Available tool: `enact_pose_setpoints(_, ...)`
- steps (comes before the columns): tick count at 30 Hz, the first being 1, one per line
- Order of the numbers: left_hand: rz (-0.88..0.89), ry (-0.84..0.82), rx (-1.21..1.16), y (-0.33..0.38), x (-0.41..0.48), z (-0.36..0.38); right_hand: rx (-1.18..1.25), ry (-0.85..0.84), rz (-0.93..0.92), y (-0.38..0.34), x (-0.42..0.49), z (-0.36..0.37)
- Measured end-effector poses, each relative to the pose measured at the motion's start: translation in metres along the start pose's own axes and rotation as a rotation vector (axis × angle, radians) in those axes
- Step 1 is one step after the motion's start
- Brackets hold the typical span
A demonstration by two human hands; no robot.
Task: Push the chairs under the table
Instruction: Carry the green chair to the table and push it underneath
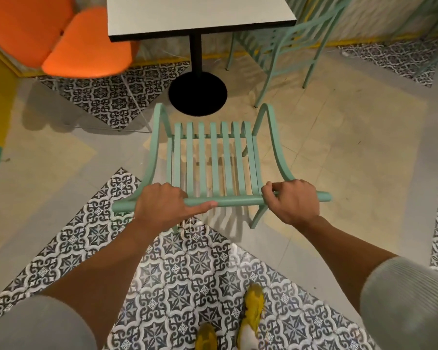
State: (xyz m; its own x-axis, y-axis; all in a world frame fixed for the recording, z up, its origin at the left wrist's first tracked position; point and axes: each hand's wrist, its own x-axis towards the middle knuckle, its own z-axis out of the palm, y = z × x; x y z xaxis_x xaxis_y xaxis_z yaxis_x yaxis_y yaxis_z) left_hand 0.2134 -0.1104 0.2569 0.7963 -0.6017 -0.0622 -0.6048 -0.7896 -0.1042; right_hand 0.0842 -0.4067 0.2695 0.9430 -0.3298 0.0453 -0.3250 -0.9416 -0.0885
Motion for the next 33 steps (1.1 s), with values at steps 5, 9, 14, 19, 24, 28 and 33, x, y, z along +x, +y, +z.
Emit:
enact_pose_setpoints(5, -0.071, -0.010, -0.036, 0.002, 0.041, -0.005, -0.012, -0.034, -0.012, 0.016, 0.050, 0.001)
enact_pose_setpoints(9, -0.108, -0.142, -0.063, 0.002, 0.082, -0.013, -0.034, -0.019, -0.075, 0.030, 0.097, 0.000)
enact_pose_setpoints(14, -0.092, -0.201, -0.098, -0.004, 0.134, -0.019, -0.055, -0.009, -0.137, 0.044, 0.157, 0.002)
enact_pose_setpoints(19, -0.091, -0.215, -0.139, -0.016, 0.175, -0.019, -0.013, 0.014, -0.162, 0.051, 0.202, 0.008)
enact_pose_setpoints(24, -0.119, -0.135, -0.104, -0.023, 0.214, -0.019, -0.026, 0.046, -0.148, 0.056, 0.245, 0.014)
enact_pose_setpoints(28, -0.112, -0.073, -0.087, -0.031, 0.236, -0.014, -0.041, 0.043, -0.137, 0.056, 0.271, 0.016)
enact_pose_setpoints(33, -0.123, 0.028, -0.079, -0.040, 0.263, -0.017, -0.053, 0.029, -0.131, 0.056, 0.305, 0.016)
